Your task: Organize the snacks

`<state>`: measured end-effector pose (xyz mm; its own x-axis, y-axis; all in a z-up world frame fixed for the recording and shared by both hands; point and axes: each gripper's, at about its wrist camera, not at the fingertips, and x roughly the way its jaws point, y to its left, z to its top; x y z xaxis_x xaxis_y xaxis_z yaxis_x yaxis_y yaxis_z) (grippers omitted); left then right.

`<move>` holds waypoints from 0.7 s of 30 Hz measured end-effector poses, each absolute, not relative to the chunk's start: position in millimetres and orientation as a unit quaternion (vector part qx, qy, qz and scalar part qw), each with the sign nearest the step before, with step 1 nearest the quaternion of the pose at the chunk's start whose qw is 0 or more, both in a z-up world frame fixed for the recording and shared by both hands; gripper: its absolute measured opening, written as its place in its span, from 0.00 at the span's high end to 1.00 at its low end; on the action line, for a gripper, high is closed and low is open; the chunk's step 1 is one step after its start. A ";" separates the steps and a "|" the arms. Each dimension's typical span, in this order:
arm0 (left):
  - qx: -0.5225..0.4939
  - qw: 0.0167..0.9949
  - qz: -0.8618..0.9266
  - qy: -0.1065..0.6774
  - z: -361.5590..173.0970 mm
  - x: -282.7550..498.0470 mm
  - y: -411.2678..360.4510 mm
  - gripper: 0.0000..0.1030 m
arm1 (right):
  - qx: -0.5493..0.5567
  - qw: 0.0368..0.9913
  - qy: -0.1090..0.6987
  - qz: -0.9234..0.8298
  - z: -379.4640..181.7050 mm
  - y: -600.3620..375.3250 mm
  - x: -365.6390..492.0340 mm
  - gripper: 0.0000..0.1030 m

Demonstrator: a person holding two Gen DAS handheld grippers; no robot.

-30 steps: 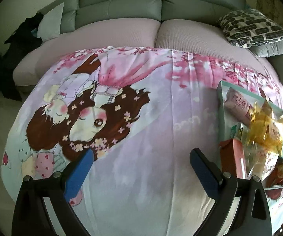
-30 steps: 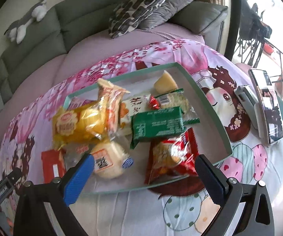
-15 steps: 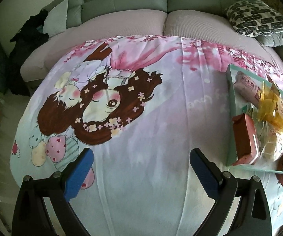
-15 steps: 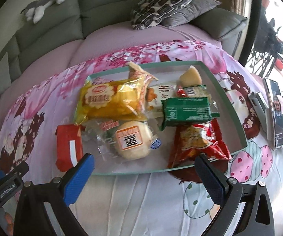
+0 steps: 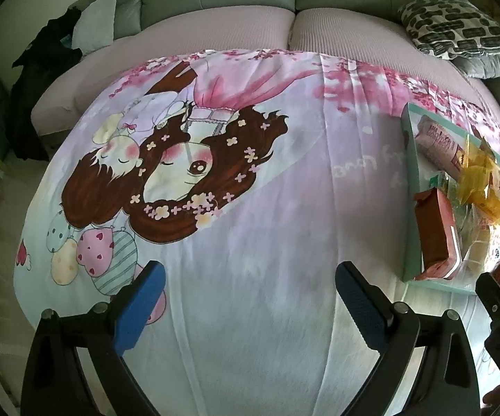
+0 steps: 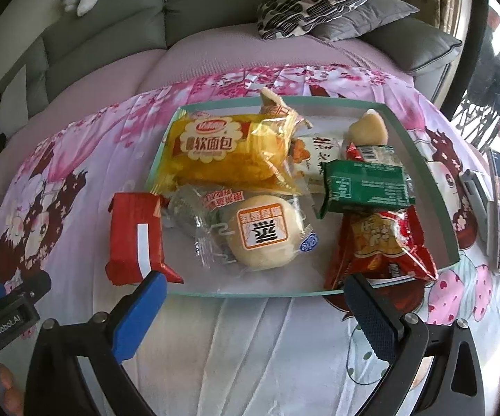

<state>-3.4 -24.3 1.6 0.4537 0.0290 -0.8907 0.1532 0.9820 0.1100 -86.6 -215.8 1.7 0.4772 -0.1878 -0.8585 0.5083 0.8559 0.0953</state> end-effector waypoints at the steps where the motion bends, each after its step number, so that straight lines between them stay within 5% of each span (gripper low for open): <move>1: 0.088 0.848 -0.036 0.522 1.0 -3.3 -24.5 0.04 | 0.171 0.841 0.470 -0.206 0.2 -215.7 -86.0 0.00; 21: 0.097 0.844 -0.034 0.526 -2.6 0.4 -25.4 0.04 | 0.174 0.845 0.467 -0.193 -2.1 -218.3 -83.2 0.00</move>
<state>0.4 -25.4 -2.6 0.4433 0.0454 -0.8952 0.1591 0.9789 0.1284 -83.2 -218.3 -2.1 0.4883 -0.1641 -0.8571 0.4890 0.8650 0.1129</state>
